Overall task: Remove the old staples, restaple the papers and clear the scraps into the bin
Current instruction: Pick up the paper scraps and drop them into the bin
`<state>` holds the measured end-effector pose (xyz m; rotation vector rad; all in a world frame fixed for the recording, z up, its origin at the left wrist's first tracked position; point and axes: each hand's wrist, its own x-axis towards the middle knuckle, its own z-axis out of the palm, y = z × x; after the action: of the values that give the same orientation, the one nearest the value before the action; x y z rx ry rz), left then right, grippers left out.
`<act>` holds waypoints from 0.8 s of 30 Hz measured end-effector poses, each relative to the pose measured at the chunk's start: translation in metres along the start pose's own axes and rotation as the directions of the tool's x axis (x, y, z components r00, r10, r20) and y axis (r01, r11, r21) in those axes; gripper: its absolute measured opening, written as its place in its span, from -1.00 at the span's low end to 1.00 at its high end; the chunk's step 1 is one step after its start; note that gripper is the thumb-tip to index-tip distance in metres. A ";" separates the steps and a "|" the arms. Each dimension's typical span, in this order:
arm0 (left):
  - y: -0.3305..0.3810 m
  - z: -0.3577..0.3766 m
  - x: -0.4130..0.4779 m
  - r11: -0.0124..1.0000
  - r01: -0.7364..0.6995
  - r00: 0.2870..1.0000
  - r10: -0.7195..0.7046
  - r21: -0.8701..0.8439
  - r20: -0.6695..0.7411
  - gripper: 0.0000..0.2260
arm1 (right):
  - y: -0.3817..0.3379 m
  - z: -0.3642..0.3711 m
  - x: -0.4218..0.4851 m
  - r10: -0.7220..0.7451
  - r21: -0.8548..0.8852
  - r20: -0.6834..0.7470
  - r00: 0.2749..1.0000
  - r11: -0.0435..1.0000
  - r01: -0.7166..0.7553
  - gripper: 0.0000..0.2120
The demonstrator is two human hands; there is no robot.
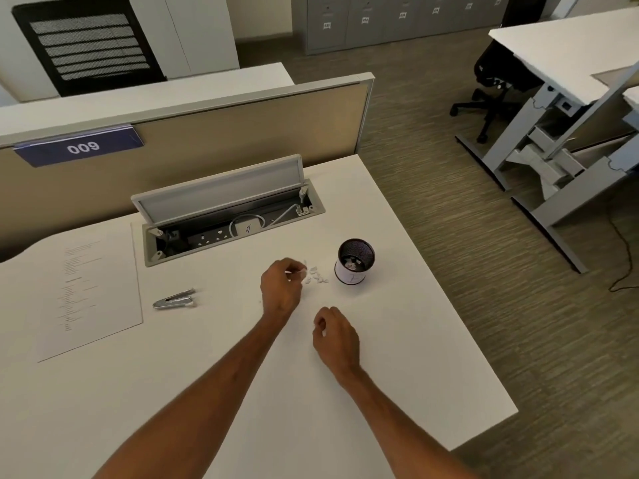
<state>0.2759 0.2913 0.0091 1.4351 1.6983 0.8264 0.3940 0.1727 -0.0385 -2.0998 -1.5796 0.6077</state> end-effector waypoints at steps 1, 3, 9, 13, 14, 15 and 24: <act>0.011 0.003 0.002 0.999 -0.030 0.999 0.030 -0.012 0.011 -0.93 | 0.001 0.001 -0.001 -0.014 -0.020 0.031 0.999 1.000 0.015 -0.83; 0.034 0.012 0.007 0.996 -0.082 0.996 0.084 -0.039 0.034 -0.92 | 0.002 0.002 -0.001 -0.058 -0.047 0.070 0.996 0.997 0.061 -0.86; 0.092 0.043 0.020 0.941 -0.337 0.927 0.326 0.033 0.185 -0.93 | 0.010 0.002 -0.002 -0.129 -0.081 0.099 0.987 0.987 0.137 -0.86; 0.094 0.057 0.028 0.829 -0.512 0.834 0.418 0.223 0.361 -0.86 | 0.017 0.002 -0.002 -0.178 -0.099 0.126 0.976 0.977 0.191 -0.87; 0.092 0.060 0.030 0.807 -0.536 0.820 0.427 0.250 0.381 -0.84 | 0.018 0.001 -0.003 -0.187 -0.098 0.131 0.974 0.975 0.201 -0.88; 0.091 0.062 0.031 0.788 -0.552 0.811 0.432 0.271 0.394 -0.83 | 0.020 0.000 -0.002 -0.193 -0.096 0.137 0.972 0.974 0.207 -0.88; 0.088 0.064 0.032 0.767 -0.525 0.829 0.364 0.369 0.424 -0.82 | 0.019 -0.005 0.004 -0.190 -0.071 0.180 0.965 0.976 0.206 -0.87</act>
<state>0.3723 0.3381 0.0467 2.2478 1.3526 0.3677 0.4126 0.1712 -0.0461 -1.9622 -1.9183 0.6752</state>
